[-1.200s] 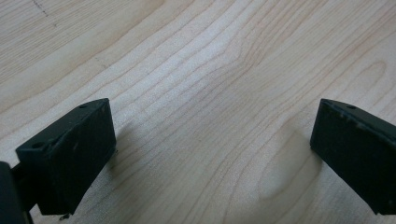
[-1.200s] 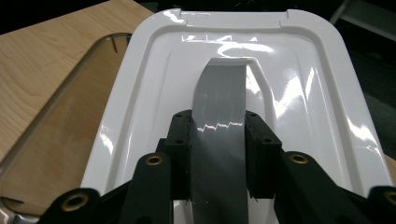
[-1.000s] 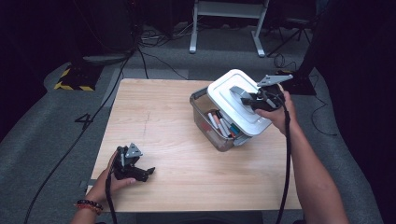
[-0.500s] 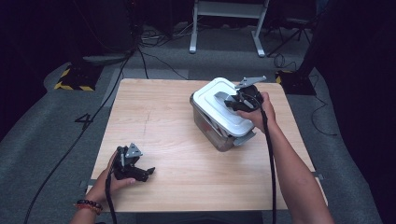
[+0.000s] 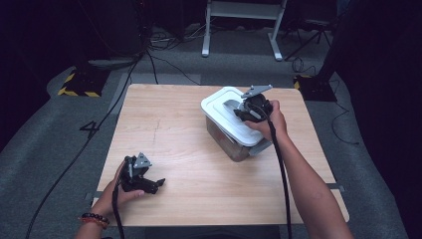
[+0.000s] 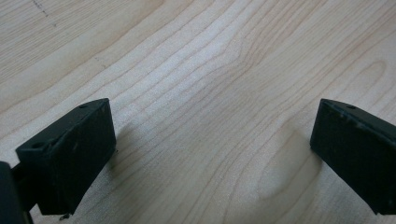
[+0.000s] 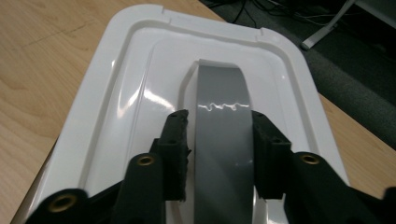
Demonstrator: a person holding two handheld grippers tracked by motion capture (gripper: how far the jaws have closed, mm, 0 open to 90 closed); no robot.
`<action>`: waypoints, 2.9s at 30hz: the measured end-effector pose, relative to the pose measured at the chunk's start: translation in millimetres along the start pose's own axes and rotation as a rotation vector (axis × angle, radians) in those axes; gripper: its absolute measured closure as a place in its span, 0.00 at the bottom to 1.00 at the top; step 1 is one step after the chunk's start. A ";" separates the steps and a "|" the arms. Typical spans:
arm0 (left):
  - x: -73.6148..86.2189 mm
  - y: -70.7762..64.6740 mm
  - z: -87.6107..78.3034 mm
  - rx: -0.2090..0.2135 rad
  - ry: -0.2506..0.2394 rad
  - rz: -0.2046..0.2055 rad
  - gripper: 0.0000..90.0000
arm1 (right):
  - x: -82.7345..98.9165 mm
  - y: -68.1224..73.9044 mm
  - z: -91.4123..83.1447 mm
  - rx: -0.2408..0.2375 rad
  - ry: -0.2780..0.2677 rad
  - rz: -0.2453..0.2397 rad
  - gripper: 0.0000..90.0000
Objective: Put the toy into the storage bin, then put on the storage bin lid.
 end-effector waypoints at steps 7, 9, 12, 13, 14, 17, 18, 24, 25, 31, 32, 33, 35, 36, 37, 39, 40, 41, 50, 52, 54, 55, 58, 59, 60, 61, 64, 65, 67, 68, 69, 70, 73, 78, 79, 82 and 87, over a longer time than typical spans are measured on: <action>0.1 -0.1 -0.1 -0.001 0.000 -0.001 0.01 | 3.4 -0.4 -14.4 -0.017 -0.008 -0.009 0.47; 0.1 -0.2 -0.1 -0.001 0.000 -0.002 0.01 | 8.9 -0.9 -23.4 -0.057 0.011 -0.015 0.45; -0.1 0.1 0.0 0.001 0.000 0.001 0.00 | 17.3 -5.1 -29.8 -0.075 0.023 0.003 0.52; 0.0 0.0 0.0 0.000 0.000 0.000 0.00 | 20.4 -6.5 -31.8 -0.106 0.020 0.019 0.57; 0.0 -0.2 0.0 -0.001 0.000 -0.002 0.00 | 21.4 -6.9 -33.3 -0.123 0.015 0.031 0.59; 0.0 -0.2 0.0 -0.002 0.000 -0.002 0.01 | 24.9 -5.9 -38.7 -0.147 0.003 0.029 0.65; 0.0 0.0 0.0 -0.001 0.000 -0.001 0.00 | 26.0 -4.2 -39.8 -0.158 0.001 0.026 0.68; -0.1 -0.1 0.2 -0.001 -0.001 -0.001 0.00 | 29.4 5.0 -39.1 -0.147 0.022 -0.015 0.66; -0.1 -0.2 0.2 -0.002 -0.001 -0.002 0.00 | 29.7 5.4 -38.9 -0.149 0.016 -0.012 0.65; -0.3 0.4 0.3 -0.002 0.000 0.005 0.00 | 29.8 5.1 -40.5 -0.147 -0.008 -0.023 0.64; -0.3 0.4 0.2 -0.001 0.000 0.005 0.00 | 29.2 5.2 -40.9 -0.151 -0.010 -0.023 0.62; -0.3 0.4 0.2 -0.001 0.000 0.005 0.00 | 28.9 5.3 -40.9 -0.151 -0.007 -0.028 0.62; -0.3 0.4 0.3 0.000 0.000 0.005 0.00 | 28.9 5.8 -40.8 -0.157 -0.007 -0.026 0.61; -0.3 0.1 0.5 0.003 0.000 -0.001 0.00 | 29.3 5.4 -40.4 -0.161 -0.009 -0.021 0.60; -0.3 0.2 0.5 0.004 0.001 -0.001 0.00 | 29.8 5.0 -40.0 -0.157 -0.003 -0.022 0.58; -0.4 0.4 0.7 0.006 0.001 -0.001 0.00 | 29.9 4.9 -39.9 -0.164 -0.008 -0.021 0.57; -0.5 0.4 0.7 0.006 0.001 -0.001 0.00 | 29.8 4.8 -40.0 -0.171 -0.015 -0.018 0.55; -0.4 0.4 0.9 0.008 0.001 -0.003 0.00 | 29.5 4.5 -40.1 -0.171 -0.019 -0.024 0.53; -0.6 0.5 1.1 0.010 0.000 -0.002 0.00 | 28.4 0.0 -45.8 -0.142 -0.015 -0.036 0.37; -0.6 0.6 1.1 0.010 0.000 -0.001 0.00 | 28.3 -1.4 -48.9 -0.133 -0.015 -0.042 0.34; -0.6 0.6 1.1 0.010 0.000 -0.001 0.00 | 28.3 -1.9 -51.5 -0.130 -0.022 -0.038 0.34; -0.5 0.6 1.1 0.010 -0.001 -0.001 0.00 | 28.2 -2.1 -53.5 -0.127 -0.027 -0.037 0.34; -0.6 0.6 1.1 0.010 -0.001 -0.001 0.00 | 27.1 -2.3 -58.2 -0.127 -0.044 -0.041 0.33; -0.5 0.5 1.2 0.009 -0.001 -0.002 0.00 | 27.0 -1.9 -59.8 -0.126 -0.045 -0.042 0.32; -0.6 0.5 1.1 0.010 0.000 -0.002 0.00 | 27.2 -2.0 -60.8 -0.124 -0.046 -0.049 0.32; -0.6 0.5 1.1 0.010 0.000 -0.002 0.00 | 27.3 -1.4 -61.6 -0.125 -0.047 -0.048 0.31; -0.6 0.6 1.1 0.010 0.000 -0.001 0.00 | 29.0 -0.5 -66.3 -0.130 -0.045 -0.058 0.31; -0.6 0.6 1.4 0.010 -0.003 -0.002 0.00 | 29.5 -0.3 -68.0 -0.130 -0.046 -0.060 0.30; -0.8 0.8 1.6 0.010 -0.003 0.000 0.00 | 30.0 -0.1 -70.9 -0.133 -0.049 -0.061 0.30; -0.8 0.7 1.6 0.011 -0.002 -0.001 0.00 | 30.2 -0.1 -72.8 -0.135 -0.050 -0.062 0.30; -0.9 0.9 1.6 0.012 -0.001 0.001 0.00 | 30.5 -0.3 -74.4 -0.133 -0.051 -0.066 0.30; -0.9 0.9 1.6 0.012 -0.001 0.001 0.00 | 31.3 -0.6 -76.8 -0.130 -0.050 -0.072 0.30; -0.9 0.9 1.6 0.012 -0.001 0.001 0.00 | 34.9 -0.9 -82.3 -0.127 -0.049 -0.075 0.29; -1.0 1.2 1.6 0.012 -0.001 0.005 0.00 | 43.3 -2.0 -92.9 -0.128 -0.056 -0.073 0.30; -0.9 0.9 1.8 0.013 -0.001 0.001 0.00 | 45.2 -2.4 -96.5 -0.124 -0.061 -0.073 0.30; -1.1 1.1 2.1 0.014 -0.002 0.002 0.00 | 49.5 -3.7 -104.9 -0.116 -0.071 -0.077 0.30; -1.1 1.0 2.1 0.014 -0.002 0.002 0.00 | 60.9 -6.3 -119.2 -0.107 -0.085 -0.072 0.30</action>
Point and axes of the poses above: each handheld gripper's, and its own axes: z roughly forward along the jaws, x roughly out of its underside, y roughly to its left, the point moved 4 cm from there along z, roughly forward along the jaws, and after that the axes turned 15 degrees about -y, right-handed, at the moved point
